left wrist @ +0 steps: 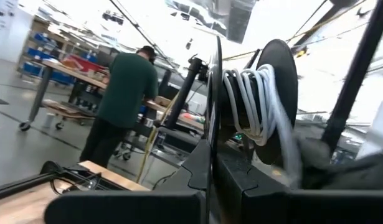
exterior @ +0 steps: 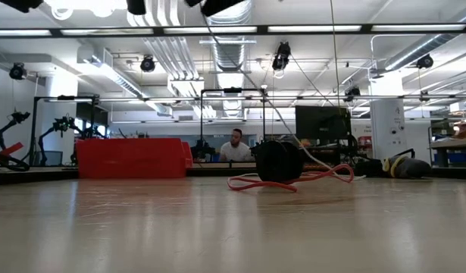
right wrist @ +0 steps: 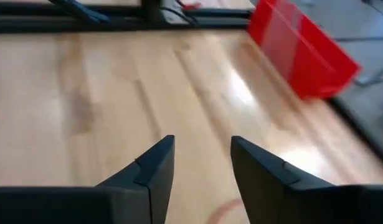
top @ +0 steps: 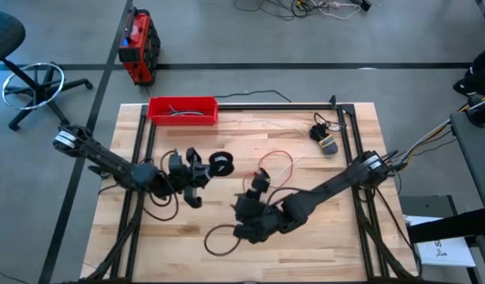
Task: Coil cords
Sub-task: Coil the white wire onto the black spool
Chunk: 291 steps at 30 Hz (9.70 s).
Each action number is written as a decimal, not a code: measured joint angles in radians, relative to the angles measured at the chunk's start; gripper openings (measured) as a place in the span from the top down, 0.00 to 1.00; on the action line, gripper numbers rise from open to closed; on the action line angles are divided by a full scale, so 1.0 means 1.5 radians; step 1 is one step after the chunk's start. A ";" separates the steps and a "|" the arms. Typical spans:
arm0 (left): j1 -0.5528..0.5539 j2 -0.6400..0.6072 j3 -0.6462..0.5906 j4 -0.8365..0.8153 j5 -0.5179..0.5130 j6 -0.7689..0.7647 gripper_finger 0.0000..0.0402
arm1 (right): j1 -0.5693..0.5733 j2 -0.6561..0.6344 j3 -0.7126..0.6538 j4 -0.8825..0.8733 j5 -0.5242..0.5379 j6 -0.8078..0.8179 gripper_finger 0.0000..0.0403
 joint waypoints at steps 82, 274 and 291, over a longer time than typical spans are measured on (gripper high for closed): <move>-0.018 -0.235 -0.137 -0.072 -0.011 0.181 1.00 | -0.098 -0.103 0.025 -0.204 -0.107 -0.017 1.00; 0.124 0.023 -0.002 -0.579 0.244 0.065 1.00 | -0.089 -0.394 -0.332 0.205 -0.095 0.034 1.00; 0.150 0.253 0.202 -0.663 0.099 -0.076 1.00 | -0.118 -0.267 -0.332 0.283 -0.107 0.145 1.00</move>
